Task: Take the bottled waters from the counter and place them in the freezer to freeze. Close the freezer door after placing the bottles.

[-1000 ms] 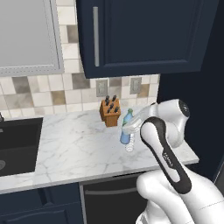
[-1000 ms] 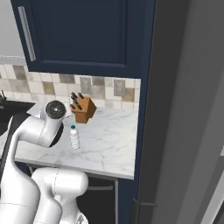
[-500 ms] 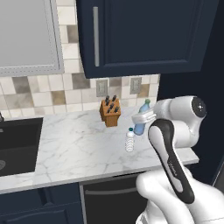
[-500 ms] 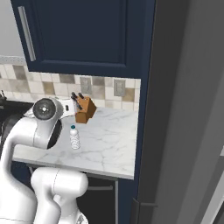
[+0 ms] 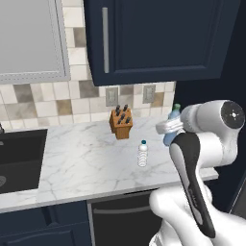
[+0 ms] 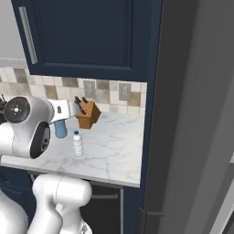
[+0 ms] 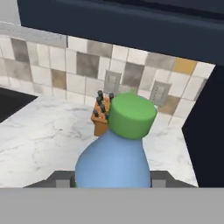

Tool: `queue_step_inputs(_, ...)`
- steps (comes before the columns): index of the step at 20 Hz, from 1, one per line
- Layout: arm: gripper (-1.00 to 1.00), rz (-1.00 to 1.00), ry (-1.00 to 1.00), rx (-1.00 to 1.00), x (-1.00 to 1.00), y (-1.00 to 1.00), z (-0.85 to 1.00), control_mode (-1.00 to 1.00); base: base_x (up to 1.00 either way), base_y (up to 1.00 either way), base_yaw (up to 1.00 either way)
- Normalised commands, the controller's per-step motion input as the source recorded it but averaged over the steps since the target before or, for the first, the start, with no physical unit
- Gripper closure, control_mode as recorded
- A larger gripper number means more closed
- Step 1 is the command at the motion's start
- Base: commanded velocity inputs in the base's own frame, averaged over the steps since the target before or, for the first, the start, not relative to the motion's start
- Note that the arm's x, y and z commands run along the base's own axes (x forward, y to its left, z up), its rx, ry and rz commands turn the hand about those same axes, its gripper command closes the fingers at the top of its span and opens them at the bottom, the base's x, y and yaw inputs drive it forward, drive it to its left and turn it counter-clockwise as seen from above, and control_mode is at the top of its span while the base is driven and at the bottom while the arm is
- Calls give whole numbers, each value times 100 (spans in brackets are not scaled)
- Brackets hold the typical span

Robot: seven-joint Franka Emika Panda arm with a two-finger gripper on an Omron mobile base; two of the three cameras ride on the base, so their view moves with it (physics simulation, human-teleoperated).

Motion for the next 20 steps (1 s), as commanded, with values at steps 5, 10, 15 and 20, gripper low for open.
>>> queue_step_inputs(5, 100, -10, -32, -25, -28, -18, 2, -100, 0, 0, 0)
queue_step_inputs(10, 100, -3, -11, 2, -2, -28, 0, -100, 0, 0, 0)
queue_step_inputs(15, 100, -1, 1, 11, 0, 0, -11, -100, 0, 0, 0)
queue_step_inputs(20, 100, -7, 6, 2, 0, 0, -17, -100, 0, 0, 0)
